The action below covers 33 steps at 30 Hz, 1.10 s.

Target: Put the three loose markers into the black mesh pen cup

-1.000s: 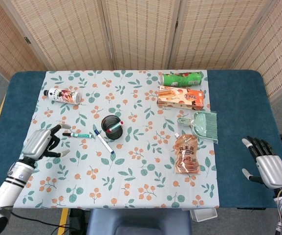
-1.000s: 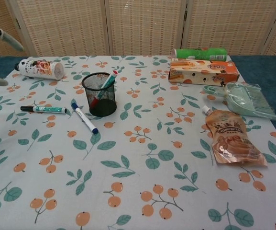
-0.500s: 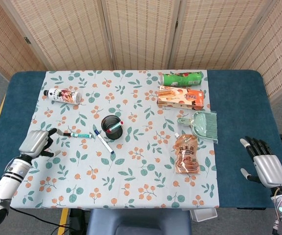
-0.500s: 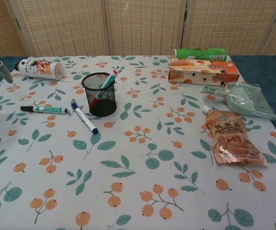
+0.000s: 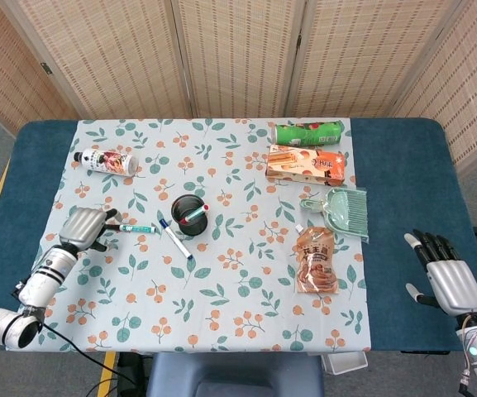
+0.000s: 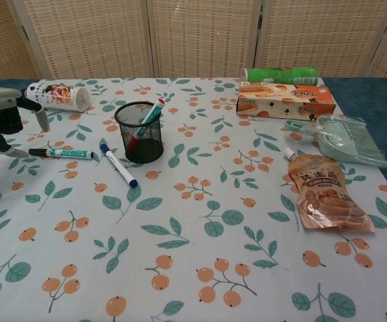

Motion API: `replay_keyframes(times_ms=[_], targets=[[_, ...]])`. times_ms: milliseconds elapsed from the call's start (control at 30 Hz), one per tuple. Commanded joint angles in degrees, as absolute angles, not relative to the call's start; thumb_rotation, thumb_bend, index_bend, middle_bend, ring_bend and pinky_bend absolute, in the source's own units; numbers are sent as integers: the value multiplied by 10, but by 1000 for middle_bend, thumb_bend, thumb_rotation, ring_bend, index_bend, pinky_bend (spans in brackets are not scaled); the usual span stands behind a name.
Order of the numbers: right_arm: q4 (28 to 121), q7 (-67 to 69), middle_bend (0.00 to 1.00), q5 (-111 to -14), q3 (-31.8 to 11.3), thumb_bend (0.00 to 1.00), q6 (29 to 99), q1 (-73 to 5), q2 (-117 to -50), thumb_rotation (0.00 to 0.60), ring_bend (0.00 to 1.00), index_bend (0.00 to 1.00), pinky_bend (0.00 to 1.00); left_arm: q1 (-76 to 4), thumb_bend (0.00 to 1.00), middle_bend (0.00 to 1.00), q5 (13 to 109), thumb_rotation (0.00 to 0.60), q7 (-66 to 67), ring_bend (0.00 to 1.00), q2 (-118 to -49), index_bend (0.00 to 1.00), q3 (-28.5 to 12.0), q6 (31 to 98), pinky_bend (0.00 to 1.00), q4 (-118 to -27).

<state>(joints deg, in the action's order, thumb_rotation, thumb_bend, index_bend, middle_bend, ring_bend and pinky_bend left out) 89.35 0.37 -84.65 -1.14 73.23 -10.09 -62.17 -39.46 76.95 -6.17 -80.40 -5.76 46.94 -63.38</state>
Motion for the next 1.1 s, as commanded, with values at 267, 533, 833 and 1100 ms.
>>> replay_keyframes(times_ms=[267,533,833,1100], targets=[[893,5,0,-847,-11,280,738,-99,-620,600,0,48,0,-421,288,976,762,600,-60,966,-837,411,-64,439,976,-595],[893,6,0,-845,-13,280,743,-97,-619,600,0,48,0,-433,298,977,777,600,-93,966,-869,422,-55,425,976,-543],[893,6,0,-842,-14,281,744,-96,-619,600,0,48,0,-439,306,977,805,600,-160,966,-904,431,-42,424,976,-472],[894,5,0,-842,-14,280,748,-94,-619,600,0,48,0,-446,337,979,822,600,-194,967,-919,446,-33,424,977,-438]])
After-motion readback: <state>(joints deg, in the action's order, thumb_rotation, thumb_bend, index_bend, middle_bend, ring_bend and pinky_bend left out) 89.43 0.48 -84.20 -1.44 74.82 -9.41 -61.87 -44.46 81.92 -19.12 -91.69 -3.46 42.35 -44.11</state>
